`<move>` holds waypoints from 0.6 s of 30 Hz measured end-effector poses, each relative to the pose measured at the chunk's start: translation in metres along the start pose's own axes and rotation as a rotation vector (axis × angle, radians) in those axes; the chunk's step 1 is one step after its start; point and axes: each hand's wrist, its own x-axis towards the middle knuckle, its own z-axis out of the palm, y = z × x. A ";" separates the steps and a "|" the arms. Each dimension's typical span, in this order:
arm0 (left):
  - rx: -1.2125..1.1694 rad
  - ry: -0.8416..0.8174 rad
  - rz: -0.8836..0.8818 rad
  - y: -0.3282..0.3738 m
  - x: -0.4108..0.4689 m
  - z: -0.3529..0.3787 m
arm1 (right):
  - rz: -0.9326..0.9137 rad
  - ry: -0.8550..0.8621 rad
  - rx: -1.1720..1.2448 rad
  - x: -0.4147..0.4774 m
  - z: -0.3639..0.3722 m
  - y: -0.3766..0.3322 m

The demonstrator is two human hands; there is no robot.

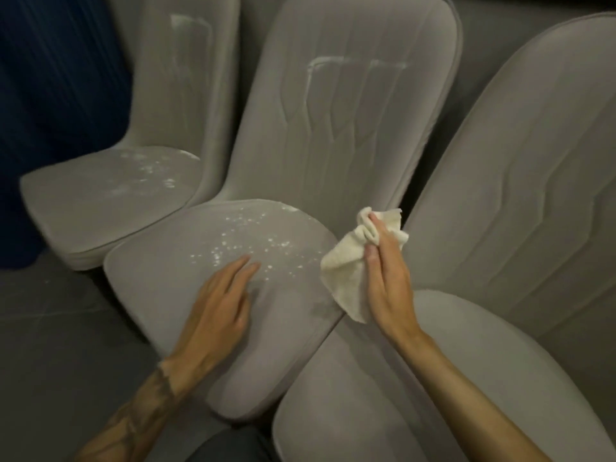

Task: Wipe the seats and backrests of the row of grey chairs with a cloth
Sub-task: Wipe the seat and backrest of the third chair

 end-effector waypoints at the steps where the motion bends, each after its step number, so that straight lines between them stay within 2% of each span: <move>1: 0.016 -0.005 -0.029 -0.007 -0.004 -0.002 | -0.018 -0.022 -0.028 0.004 0.013 -0.007; 3: 0.047 -0.017 -0.069 -0.017 -0.011 -0.004 | -0.033 -0.150 -0.123 0.005 0.043 -0.012; 6: 0.074 -0.019 -0.104 -0.026 -0.018 -0.004 | -0.118 -0.542 -0.517 -0.021 0.095 0.005; 8: 0.087 -0.011 -0.106 -0.035 -0.019 -0.004 | -0.037 -0.649 -0.591 -0.028 0.112 0.020; 11: 0.098 -0.012 -0.115 -0.054 -0.016 -0.008 | 0.025 -0.627 -0.683 -0.003 0.110 0.041; 15: 0.089 0.004 -0.146 -0.077 -0.010 -0.015 | 0.290 -0.510 -0.718 0.046 0.122 0.048; 16: 0.091 0.006 -0.148 -0.084 -0.007 -0.016 | 0.319 -0.484 -0.718 0.046 0.133 0.042; 18: 0.089 0.005 -0.162 -0.095 0.000 -0.019 | 0.259 -0.489 -0.694 0.025 0.154 0.024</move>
